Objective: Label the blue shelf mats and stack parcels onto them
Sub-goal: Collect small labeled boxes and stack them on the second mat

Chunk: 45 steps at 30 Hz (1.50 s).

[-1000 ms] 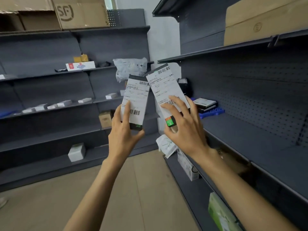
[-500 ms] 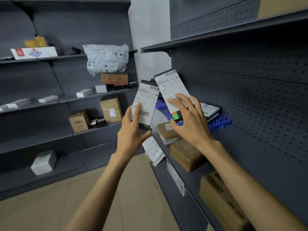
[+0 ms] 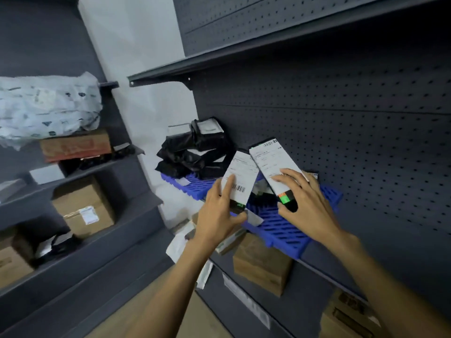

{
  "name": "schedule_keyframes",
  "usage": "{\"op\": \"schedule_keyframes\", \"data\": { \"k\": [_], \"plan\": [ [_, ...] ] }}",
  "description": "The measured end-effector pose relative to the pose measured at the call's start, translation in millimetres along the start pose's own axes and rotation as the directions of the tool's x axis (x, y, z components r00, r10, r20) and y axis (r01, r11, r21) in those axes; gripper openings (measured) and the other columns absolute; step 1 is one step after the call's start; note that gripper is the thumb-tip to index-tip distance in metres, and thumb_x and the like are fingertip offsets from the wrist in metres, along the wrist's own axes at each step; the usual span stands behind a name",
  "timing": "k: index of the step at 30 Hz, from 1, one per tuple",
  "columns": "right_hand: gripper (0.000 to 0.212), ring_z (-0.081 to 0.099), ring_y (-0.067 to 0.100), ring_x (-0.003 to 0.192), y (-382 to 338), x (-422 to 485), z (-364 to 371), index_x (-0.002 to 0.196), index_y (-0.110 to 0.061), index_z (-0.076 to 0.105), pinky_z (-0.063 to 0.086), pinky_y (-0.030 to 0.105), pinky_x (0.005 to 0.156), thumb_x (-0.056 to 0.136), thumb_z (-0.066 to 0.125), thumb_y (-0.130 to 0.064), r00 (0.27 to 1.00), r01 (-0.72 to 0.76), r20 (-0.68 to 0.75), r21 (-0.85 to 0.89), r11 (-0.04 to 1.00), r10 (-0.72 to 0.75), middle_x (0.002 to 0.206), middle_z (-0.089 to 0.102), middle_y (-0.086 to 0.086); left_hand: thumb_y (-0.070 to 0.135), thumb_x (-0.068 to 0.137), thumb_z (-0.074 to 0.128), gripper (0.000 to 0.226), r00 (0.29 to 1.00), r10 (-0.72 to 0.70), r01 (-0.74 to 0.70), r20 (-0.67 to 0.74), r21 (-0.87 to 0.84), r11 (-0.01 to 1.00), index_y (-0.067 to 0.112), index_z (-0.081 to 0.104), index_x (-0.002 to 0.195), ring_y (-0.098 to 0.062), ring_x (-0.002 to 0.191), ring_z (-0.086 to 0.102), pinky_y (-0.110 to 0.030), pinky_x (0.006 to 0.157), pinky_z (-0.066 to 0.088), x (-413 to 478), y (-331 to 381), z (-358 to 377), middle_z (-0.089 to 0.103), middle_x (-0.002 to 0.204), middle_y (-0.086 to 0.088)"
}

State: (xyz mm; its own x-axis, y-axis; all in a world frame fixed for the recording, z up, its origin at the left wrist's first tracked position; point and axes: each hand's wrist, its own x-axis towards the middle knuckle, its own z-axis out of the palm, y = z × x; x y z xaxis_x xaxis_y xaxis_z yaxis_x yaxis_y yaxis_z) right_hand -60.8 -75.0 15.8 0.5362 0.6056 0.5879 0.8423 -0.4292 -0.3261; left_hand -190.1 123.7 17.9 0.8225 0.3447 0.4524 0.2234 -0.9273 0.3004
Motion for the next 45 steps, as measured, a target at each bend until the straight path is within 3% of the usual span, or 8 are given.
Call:
{"op": "schedule_keyframes", "data": {
  "k": [6,13,19,27,32,37,41,45],
  "plan": [
    [0.061,0.029,0.024,0.137,39,14,29,0.138,-0.037,0.041,0.033,0.047,0.109,0.082,0.065,-0.029,0.987,-0.144,0.065,-0.043,0.989,0.147,0.147,0.036,-0.014,0.045,0.083,0.069,0.087,0.987,0.11,-0.102,0.113,-0.077,0.992,0.031,0.021,0.155,-0.029,0.135,0.037,-0.047,0.083,0.053,71,-16,50,0.027,0.155,-0.005],
    [0.055,0.032,0.021,0.137,76,47,45,0.142,-0.032,0.041,0.03,0.039,0.111,0.091,0.06,-0.033,0.931,-0.347,0.085,-0.088,0.934,0.354,0.148,0.037,-0.008,0.066,0.08,0.065,0.083,0.969,0.114,-0.09,0.221,-0.118,0.989,0.032,0.034,0.149,-0.031,0.127,0.049,-0.043,0.083,0.051,130,-7,96,0.035,0.152,-0.004],
    [0.065,0.023,0.022,0.143,79,49,50,0.149,-0.039,0.025,0.028,0.051,0.113,0.091,0.054,-0.046,0.903,-0.367,0.147,-0.227,0.902,0.405,0.153,0.026,-0.012,0.08,0.066,0.052,0.098,0.926,0.176,-0.11,0.333,-0.208,0.972,0.038,0.028,0.151,-0.03,0.128,0.049,-0.048,0.087,0.049,133,-15,110,0.027,0.156,-0.001],
    [0.069,0.011,0.027,0.146,63,48,45,0.148,-0.052,0.015,0.024,0.055,0.116,0.092,0.055,-0.05,0.854,-0.455,0.185,-0.191,0.87,0.487,0.159,0.012,-0.012,0.068,0.077,0.062,0.079,0.908,0.317,-0.218,0.274,-0.338,0.916,0.041,0.037,0.146,-0.009,0.091,0.051,-0.029,0.067,0.038,138,-40,109,0.036,0.134,0.006],
    [0.069,0.017,0.027,0.144,43,49,49,0.149,-0.055,0.009,0.032,0.053,0.112,0.092,0.047,-0.058,0.804,-0.5,0.15,-0.351,0.791,0.575,0.161,0.012,-0.01,0.07,0.076,0.062,0.084,0.877,0.397,-0.296,0.272,-0.344,0.891,0.038,0.036,0.149,-0.016,0.107,0.051,-0.027,0.071,0.042,146,-51,112,0.038,0.123,0.001],
    [0.069,0.022,0.035,0.138,24,58,57,0.148,-0.056,0.009,0.039,0.05,0.104,0.088,0.042,-0.069,0.725,-0.566,0.078,-0.5,0.656,0.684,0.159,0.017,-0.007,0.07,0.076,0.064,0.087,0.833,0.464,-0.356,0.303,-0.348,0.867,0.036,0.035,0.15,-0.02,0.119,0.049,-0.037,0.081,0.05,157,-59,111,0.041,0.126,0.0],
    [0.072,0.022,0.037,0.136,17,56,64,0.149,-0.055,0.008,0.032,0.047,0.11,0.087,0.041,-0.071,0.687,-0.562,0.065,-0.583,0.586,0.724,0.158,0.021,-0.004,0.071,0.078,0.062,0.088,0.808,0.512,-0.413,0.29,-0.341,0.845,0.033,0.033,0.151,-0.02,0.117,0.051,-0.035,0.077,0.049,160,-63,111,0.043,0.126,0.001],
    [0.083,0.006,0.032,0.147,6,57,65,0.151,-0.05,0.006,0.014,0.05,0.117,0.085,0.052,-0.067,0.665,-0.636,0.063,-0.474,0.609,0.744,0.162,0.014,-0.006,0.07,0.08,0.06,0.087,0.772,0.554,-0.452,0.312,-0.343,0.823,0.032,0.029,0.152,-0.022,0.12,0.05,-0.037,0.077,0.049,166,-64,111,0.043,0.127,0.0]
  ]
}}
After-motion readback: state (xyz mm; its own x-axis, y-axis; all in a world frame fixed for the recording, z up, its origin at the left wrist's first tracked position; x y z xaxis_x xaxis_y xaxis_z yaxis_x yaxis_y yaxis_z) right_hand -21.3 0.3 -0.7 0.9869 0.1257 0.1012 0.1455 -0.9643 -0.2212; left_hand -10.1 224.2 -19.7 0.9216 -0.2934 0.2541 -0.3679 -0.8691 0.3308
